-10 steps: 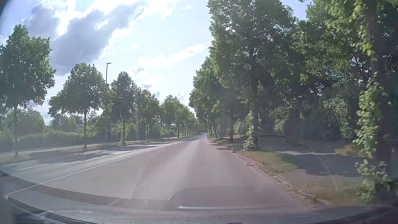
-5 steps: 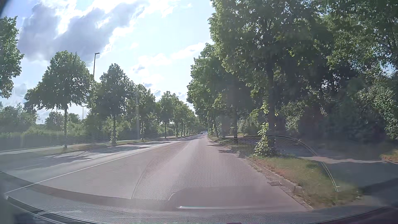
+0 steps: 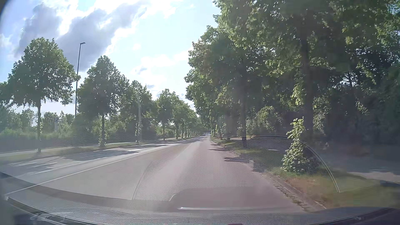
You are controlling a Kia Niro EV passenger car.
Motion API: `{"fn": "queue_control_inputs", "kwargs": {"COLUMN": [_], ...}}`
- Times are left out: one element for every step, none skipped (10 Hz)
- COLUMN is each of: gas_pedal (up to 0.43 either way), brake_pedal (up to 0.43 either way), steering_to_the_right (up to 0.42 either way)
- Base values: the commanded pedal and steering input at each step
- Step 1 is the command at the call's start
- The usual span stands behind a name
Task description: Follow the waypoints while adhering to traffic rules and regulations
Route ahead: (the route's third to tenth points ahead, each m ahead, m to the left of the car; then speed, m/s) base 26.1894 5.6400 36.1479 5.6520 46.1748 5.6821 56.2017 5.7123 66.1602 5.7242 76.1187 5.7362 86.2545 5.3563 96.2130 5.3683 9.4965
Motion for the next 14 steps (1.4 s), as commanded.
{"fn": "queue_control_inputs", "kwargs": {"gas_pedal": [0.280, 0.260, 0.260, 0.260, 0.260, 0.260, 0.268, 0.268, 0.268, 0.268, 0.268, 0.268, 0.280, 0.287], "brake_pedal": [0.012, 0.012, 0.012, 0.018, 0.018, 0.012, 0.018, 0.018, 0.012, 0.018, 0.018, 0.012, 0.012, 0.012], "steering_to_the_right": [-0.015, -0.016, -0.017, -0.017, -0.017, -0.017, -0.017, -0.017, -0.014, -0.006, -0.003, -0.004, -0.005, -0.005]}}
